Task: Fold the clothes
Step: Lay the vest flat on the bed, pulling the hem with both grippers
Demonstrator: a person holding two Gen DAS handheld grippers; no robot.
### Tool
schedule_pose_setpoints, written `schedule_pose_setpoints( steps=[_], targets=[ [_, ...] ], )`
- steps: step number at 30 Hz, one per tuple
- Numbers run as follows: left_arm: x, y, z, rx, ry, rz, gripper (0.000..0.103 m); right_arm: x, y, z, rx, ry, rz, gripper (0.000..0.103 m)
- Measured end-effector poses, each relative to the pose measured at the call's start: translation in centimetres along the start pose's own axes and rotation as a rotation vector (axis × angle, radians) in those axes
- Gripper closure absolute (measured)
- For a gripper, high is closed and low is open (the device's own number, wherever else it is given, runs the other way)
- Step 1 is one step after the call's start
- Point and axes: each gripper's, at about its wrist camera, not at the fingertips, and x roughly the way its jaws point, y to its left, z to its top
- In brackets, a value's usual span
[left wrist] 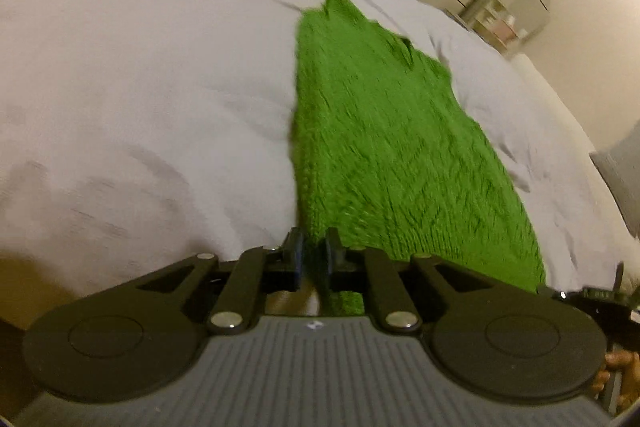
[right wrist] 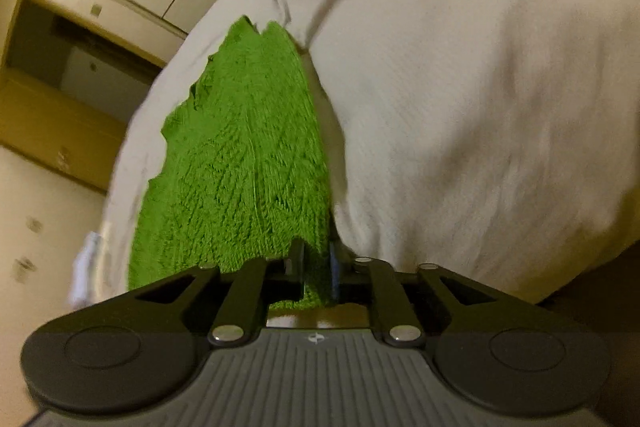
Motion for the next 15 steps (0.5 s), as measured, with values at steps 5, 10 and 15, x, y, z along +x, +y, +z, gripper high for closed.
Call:
schedule_pose_setpoints(
  steps=[5,10,15],
  targets=[
    [-2.1,-3.4,3.3,0.081,-0.11,0.036,0.096,-2.5,5.3,1.6,-0.288,-0.162,-0.129,0.077],
    [3.1,-9.6,5.5,0.218,-0.047,0.01,0.096,2.5,11.6,1.9,-0.497,-0.131,0.011,0.078],
    [10.5,-15.2,6.1,0.397,0.007,0.021,0.095,9.3,17.0,0.7,-0.79,-0.126,0.021,0.078]
  ],
)
